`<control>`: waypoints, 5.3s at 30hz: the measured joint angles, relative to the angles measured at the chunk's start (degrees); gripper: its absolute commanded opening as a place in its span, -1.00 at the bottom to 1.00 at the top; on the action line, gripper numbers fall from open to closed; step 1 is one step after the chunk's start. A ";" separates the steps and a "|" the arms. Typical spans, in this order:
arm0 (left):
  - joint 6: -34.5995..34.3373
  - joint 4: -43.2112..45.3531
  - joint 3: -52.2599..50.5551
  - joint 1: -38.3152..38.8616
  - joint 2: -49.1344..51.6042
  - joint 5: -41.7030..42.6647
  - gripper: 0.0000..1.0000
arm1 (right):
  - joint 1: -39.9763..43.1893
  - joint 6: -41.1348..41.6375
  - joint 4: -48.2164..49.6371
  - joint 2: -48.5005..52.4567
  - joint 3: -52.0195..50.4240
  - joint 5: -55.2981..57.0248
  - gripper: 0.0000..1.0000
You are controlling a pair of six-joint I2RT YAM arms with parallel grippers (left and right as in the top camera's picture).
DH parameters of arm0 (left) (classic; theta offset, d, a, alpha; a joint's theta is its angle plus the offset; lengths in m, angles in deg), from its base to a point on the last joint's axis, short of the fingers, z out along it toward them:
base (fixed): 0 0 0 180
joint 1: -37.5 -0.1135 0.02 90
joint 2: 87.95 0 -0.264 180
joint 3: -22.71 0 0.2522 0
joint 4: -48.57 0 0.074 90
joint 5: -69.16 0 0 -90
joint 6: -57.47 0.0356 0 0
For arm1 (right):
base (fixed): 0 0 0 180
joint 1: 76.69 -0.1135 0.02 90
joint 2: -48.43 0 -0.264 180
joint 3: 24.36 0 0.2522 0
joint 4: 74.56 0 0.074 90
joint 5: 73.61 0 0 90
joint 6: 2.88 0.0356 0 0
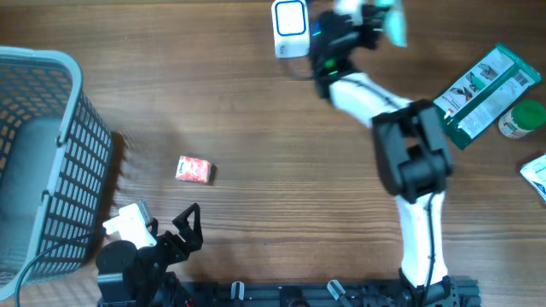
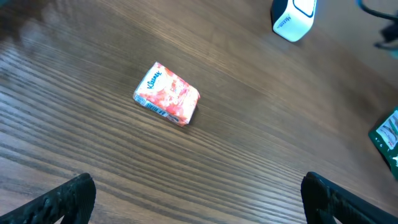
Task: Scan the item barcode
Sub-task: 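Carry the pouch right and release it beside the 3M pack, then reach the right gripper to the red Kleenex pack and grasp it, then lift the Kleenex pack up to the scanner, then hold the Kleenex pack in front of the scanner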
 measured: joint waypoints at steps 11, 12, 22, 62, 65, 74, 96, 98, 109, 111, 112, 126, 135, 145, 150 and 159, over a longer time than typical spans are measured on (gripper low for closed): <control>-0.02 -0.02 0.00 0.02 0.00 -0.02 1.00 | 18.38 1.73 -0.35 -1.57 -24.22 8.57 -0.92; 0.00 -0.04 0.00 0.02 0.00 -0.02 1.00 | 19.61 2.80 -0.35 -1.57 -25.75 8.59 -0.90; 0.00 -0.04 0.00 0.00 0.00 0.00 1.00 | 18.56 -17.40 47.01 -6.58 -27.98 9.57 1.00; -0.02 -0.02 -0.02 0.02 0.00 0.00 1.00 | -27.54 88.39 -78.90 -3.87 4.26 -113.98 0.77; 0.00 -0.04 -0.02 0.00 0.00 0.00 1.00 | -31.12 93.68 -78.14 -3.72 4.26 -108.43 0.76; -0.02 -0.02 -0.02 0.00 0.00 0.00 1.00 | -34.29 98.95 -75.30 -3.19 4.79 -90.73 0.53; 0.00 -0.04 -0.02 0.00 0.00 0.00 1.00 | -34.14 96.83 -78.60 -2.58 5.33 -89.79 -0.92; 0.00 -0.02 -0.02 0.02 0.00 0.00 0.99 | -31.93 94.82 -86.71 -4.04 5.40 -92.19 -0.91; 0.00 -0.04 -0.02 0.02 0.00 0.00 1.00 | -7.67 72.11 -134.97 -9.81 4.22 -129.48 -0.91; 0.00 -0.02 -0.02 0.00 0.00 0.00 1.00 | -6.60 71.87 -134.99 -9.81 4.22 -131.60 -0.91; 0.00 -0.04 -0.02 0.02 0.00 0.00 1.00 | -6.51 71.76 -134.99 -9.81 4.22 -133.63 -0.92; 0.00 -0.04 -0.02 0.02 0.00 0.00 1.00 | -6.51 60.70 -135.01 -9.90 4.70 -149.94 -0.92; 0.00 0.00 -0.02 0.00 0.00 0.00 1.00 | -7.89 78.88 -100.52 -28.30 22.21 -145.46 -0.91; -0.02 -0.04 -0.02 0.02 -0.02 0.00 1.00 | -17.22 70.62 -89.96 -30.10 24.28 -35.06 -0.91; 0.00 -0.13 -0.02 0.00 -0.04 0.00 1.00 | -17.09 61.92 -67.08 -16.33 23.98 -33.29 -0.91; 0.00 -0.11 -0.02 0.02 -0.07 0.00 1.00 | -13.40 42.38 -37.77 5.25 23.43 -38.40 -0.91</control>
